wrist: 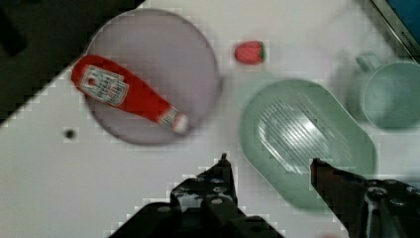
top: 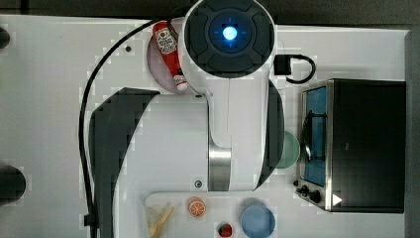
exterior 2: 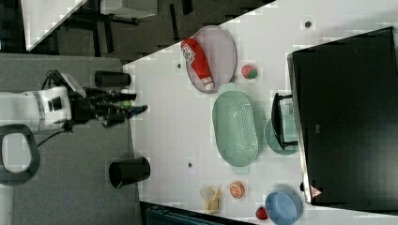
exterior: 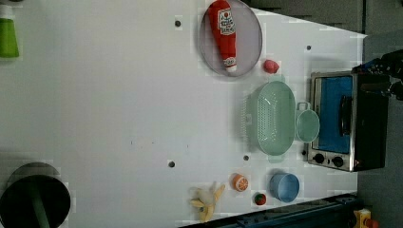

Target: Drag strainer right to left.

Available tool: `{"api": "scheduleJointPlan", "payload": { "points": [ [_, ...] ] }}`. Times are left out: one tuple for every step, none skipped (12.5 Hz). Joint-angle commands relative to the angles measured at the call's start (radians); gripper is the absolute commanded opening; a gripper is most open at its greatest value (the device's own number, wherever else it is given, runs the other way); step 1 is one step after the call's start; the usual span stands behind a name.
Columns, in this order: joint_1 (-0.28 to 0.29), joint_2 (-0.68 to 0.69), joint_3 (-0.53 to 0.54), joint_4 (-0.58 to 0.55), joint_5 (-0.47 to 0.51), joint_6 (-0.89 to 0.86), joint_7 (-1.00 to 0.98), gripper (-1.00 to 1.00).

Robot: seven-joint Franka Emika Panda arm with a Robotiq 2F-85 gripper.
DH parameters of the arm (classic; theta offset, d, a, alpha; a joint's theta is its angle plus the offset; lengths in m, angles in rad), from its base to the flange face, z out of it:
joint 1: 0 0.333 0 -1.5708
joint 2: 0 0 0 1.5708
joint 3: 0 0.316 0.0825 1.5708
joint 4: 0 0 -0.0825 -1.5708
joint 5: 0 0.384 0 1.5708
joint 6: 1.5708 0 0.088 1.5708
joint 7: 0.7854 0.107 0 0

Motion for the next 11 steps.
{"api": "scheduleJointPlan", "payload": {
  "points": [
    [-0.017, -0.496, -0.065, -0.243, -0.056, -0.266, 0.183, 0.40],
    [-0.016, -0.490, -0.064, -0.256, -0.056, -0.262, 0.184, 0.60],
    [-0.016, -0.478, -0.063, -0.278, -0.056, -0.247, 0.184, 0.82],
    [-0.015, -0.463, -0.061, -0.306, -0.056, -0.229, 0.184, 0.99],
    [-0.015, -0.443, -0.059, -0.340, -0.056, -0.195, 0.185, 1.00],
    [-0.015, -0.416, -0.058, -0.382, -0.056, -0.142, 0.194, 1.00],
    [-0.015, -0.384, -0.055, -0.427, -0.055, -0.074, 0.211, 1.00],
    [-0.015, -0.346, -0.051, -0.473, -0.055, 0.010, 0.231, 1.00],
    [-0.013, -0.303, -0.048, -0.518, -0.055, 0.101, 0.259, 1.00],
    [-0.013, -0.257, -0.044, -0.559, -0.055, 0.193, 0.305, 1.00],
    [-0.013, -0.208, -0.041, -0.596, -0.055, 0.284, 0.372, 1.00]
  ]
}}
